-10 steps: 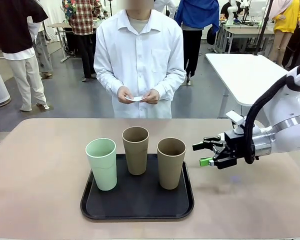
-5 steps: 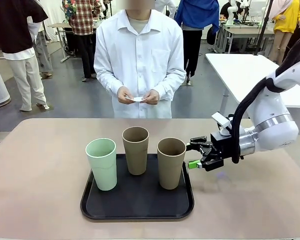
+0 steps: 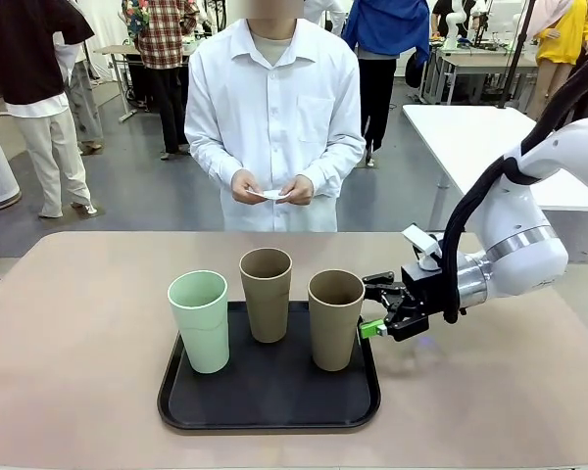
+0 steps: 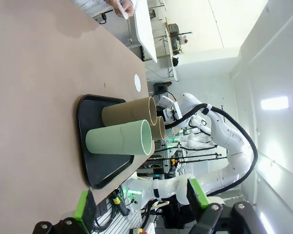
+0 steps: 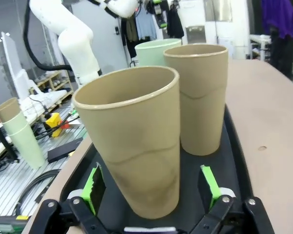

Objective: Place coasters on the table and set cups on them.
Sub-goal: Pick up one Reusable plastic cup and place it on a coaster set by the human.

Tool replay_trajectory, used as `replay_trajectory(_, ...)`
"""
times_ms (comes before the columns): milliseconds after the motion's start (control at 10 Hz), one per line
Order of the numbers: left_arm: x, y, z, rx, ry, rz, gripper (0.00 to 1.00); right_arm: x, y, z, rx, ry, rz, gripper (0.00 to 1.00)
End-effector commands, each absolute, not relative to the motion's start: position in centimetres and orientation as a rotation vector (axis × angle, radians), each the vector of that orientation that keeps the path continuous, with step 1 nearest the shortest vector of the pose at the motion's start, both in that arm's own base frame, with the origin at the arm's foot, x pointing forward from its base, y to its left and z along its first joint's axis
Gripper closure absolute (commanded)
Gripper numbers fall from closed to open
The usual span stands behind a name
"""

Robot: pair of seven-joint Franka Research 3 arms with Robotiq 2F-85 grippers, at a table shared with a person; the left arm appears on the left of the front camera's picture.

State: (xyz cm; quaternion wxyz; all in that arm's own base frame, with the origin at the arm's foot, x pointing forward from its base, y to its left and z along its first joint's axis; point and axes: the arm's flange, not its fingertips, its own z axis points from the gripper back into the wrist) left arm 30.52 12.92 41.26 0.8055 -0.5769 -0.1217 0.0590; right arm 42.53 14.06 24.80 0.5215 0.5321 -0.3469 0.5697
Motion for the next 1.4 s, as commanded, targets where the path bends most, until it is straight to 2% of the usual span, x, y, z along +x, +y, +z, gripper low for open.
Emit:
replay_trajectory(0,30.4,13.1,41.3,-1.241,-0.268,0.121,0.00,42.6,14.8,24.3,1.283,-0.802,1.420,0.00)
replay_trajectory(1300,30.4,13.1,41.3,-1.241,-0.268,0.121,0.00,43.6,18.4,22.4,1.295,-0.746,1.465,0.00)
